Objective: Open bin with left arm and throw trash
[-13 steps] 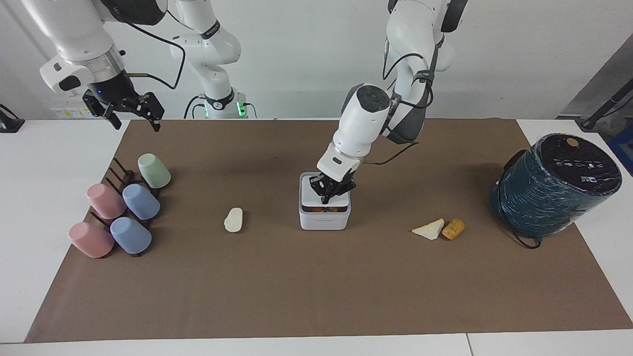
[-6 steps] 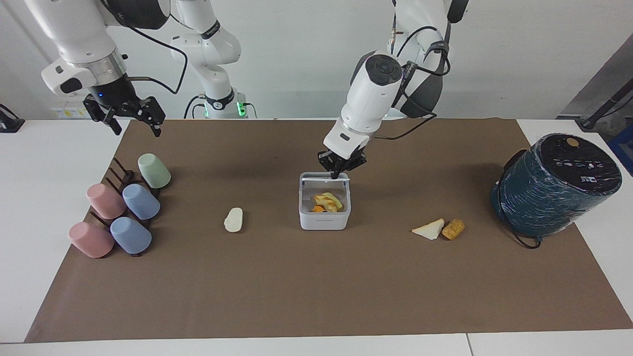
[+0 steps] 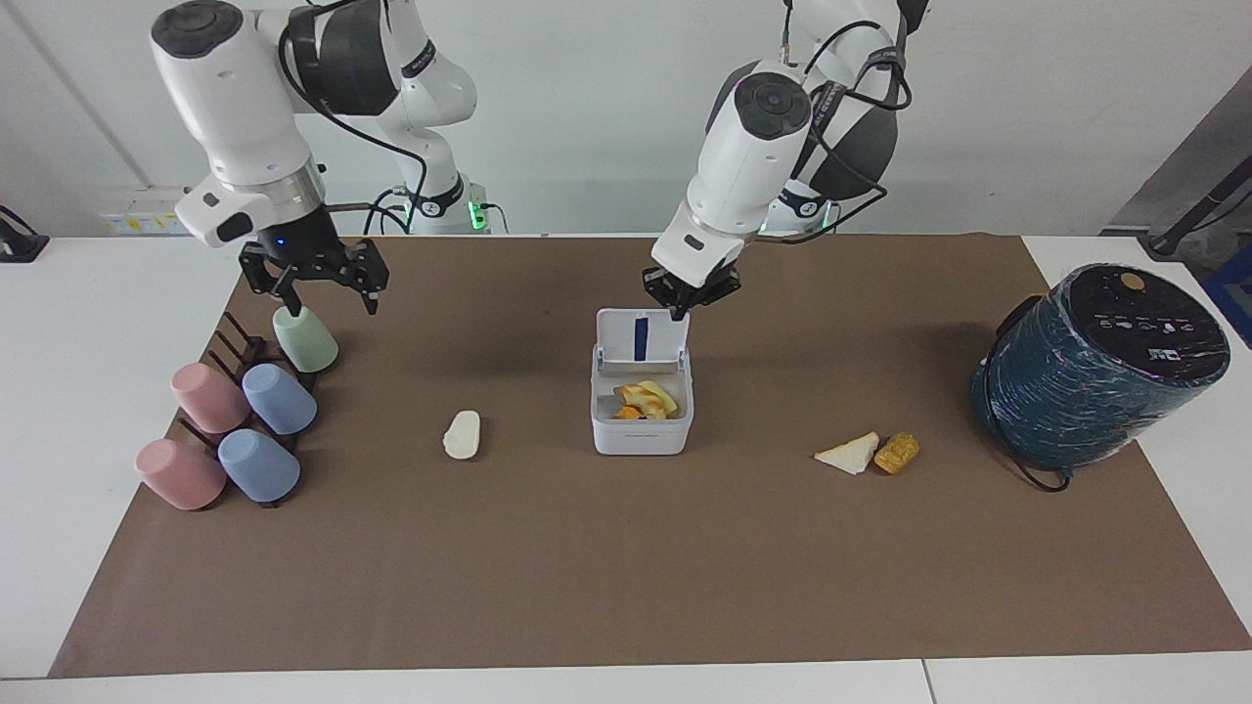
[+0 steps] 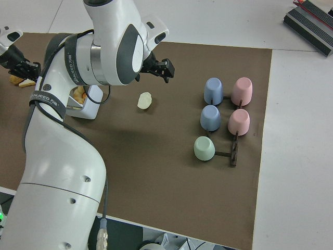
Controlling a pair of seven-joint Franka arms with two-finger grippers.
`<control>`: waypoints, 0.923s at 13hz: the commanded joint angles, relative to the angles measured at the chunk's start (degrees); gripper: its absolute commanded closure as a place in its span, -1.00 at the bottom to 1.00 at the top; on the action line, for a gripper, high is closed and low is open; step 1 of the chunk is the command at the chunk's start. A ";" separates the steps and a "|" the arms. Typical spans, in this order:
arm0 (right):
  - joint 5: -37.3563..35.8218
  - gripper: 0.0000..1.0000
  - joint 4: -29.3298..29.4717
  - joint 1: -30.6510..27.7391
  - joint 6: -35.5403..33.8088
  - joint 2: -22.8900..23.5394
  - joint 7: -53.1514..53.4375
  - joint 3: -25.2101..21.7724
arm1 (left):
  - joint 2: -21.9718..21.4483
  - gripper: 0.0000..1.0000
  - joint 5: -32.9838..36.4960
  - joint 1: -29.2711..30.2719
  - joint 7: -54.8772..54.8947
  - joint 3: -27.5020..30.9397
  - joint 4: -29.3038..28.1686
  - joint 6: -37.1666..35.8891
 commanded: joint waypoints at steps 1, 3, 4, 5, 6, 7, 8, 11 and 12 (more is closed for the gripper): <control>0.38 -1.00 -0.24 1.31 4.53 4.73 1.85 0.17 | -5.88 1.00 0.57 4.75 0.71 -0.14 -0.32 -4.84; 0.46 -1.00 -1.20 3.50 8.48 8.07 3.61 0.17 | -6.42 1.00 1.70 8.97 3.69 -0.22 1.16 -8.61; 0.46 -1.00 -2.86 4.04 11.28 9.04 3.70 0.17 | -6.42 1.00 3.54 10.55 6.66 -0.14 2.82 -10.80; 0.46 -1.00 -4.27 4.22 13.57 9.66 3.70 0.25 | -6.42 1.00 4.52 12.57 10.35 -0.14 3.28 -11.44; 0.46 -1.00 -5.94 5.35 15.25 10.10 3.79 0.17 | -6.42 1.00 4.61 15.29 13.69 -0.14 3.37 -11.44; 0.46 -1.00 -7.61 5.71 17.36 10.45 3.79 0.25 | -6.42 1.00 4.70 17.49 17.03 -0.22 3.37 -11.44; 0.46 -1.00 -9.45 5.89 19.47 10.80 3.70 0.25 | -6.42 1.00 6.18 19.43 21.15 -0.22 3.46 -11.35; 0.46 -1.00 -13.41 7.29 26.84 12.99 4.32 0.17 | -6.68 1.00 8.48 25.05 31.54 -0.14 3.28 -7.59; 0.46 -1.00 -13.69 7.29 28.52 13.87 4.32 0.17 | -7.90 1.00 8.48 26.29 33.31 -0.40 3.02 -6.10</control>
